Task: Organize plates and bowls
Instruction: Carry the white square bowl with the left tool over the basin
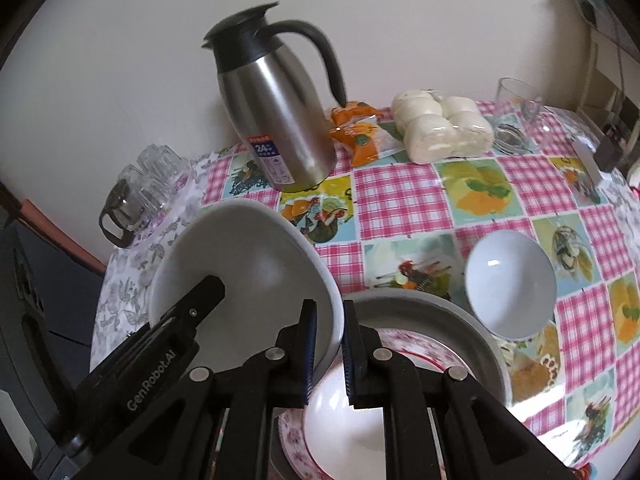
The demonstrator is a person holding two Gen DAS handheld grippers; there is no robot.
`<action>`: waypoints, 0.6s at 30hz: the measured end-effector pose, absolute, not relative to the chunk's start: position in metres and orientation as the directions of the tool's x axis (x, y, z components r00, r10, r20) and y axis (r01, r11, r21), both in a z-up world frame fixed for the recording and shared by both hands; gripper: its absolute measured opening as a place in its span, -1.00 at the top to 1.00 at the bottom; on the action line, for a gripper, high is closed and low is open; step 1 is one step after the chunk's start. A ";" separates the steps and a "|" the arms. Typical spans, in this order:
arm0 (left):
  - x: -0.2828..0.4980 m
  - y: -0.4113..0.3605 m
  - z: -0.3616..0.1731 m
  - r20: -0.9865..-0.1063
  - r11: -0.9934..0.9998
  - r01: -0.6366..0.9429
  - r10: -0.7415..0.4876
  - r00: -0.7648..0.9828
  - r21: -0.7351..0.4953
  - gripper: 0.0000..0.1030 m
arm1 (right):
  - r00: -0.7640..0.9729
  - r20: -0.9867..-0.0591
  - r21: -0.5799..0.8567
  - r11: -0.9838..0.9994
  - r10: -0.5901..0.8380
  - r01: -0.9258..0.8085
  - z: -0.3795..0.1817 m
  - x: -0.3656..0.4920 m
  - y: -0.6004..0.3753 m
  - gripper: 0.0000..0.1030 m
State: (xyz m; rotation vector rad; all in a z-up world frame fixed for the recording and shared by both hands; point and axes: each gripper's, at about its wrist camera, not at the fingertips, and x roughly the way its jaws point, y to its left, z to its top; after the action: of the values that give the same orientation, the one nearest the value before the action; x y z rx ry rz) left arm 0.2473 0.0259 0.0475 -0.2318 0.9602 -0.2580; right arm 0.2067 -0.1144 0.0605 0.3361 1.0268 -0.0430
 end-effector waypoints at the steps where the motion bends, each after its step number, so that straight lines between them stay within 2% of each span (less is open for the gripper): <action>1: 0.244 0.022 0.049 -0.774 0.947 0.122 -0.314 0.550 -0.297 0.67 | 0.528 -0.840 0.261 0.946 0.123 0.194 0.061 0.202 -0.118 0.75; 10: 0.212 -0.016 0.058 -0.777 0.964 0.196 -0.260 0.573 -0.178 0.67 | 0.604 -0.777 0.376 0.899 0.175 0.224 0.063 0.161 -0.159 0.71; 18: 0.195 -0.033 0.063 -0.770 0.964 0.218 -0.252 0.586 -0.150 0.67 | 0.649 -0.734 0.424 0.882 0.200 0.207 0.066 0.141 -0.180 0.68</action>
State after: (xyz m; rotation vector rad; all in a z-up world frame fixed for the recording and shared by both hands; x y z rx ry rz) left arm 0.1950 -0.0330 0.0631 -0.0410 0.9038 -0.2740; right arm 0.1407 -0.1805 0.0663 0.5075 0.8745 -0.0044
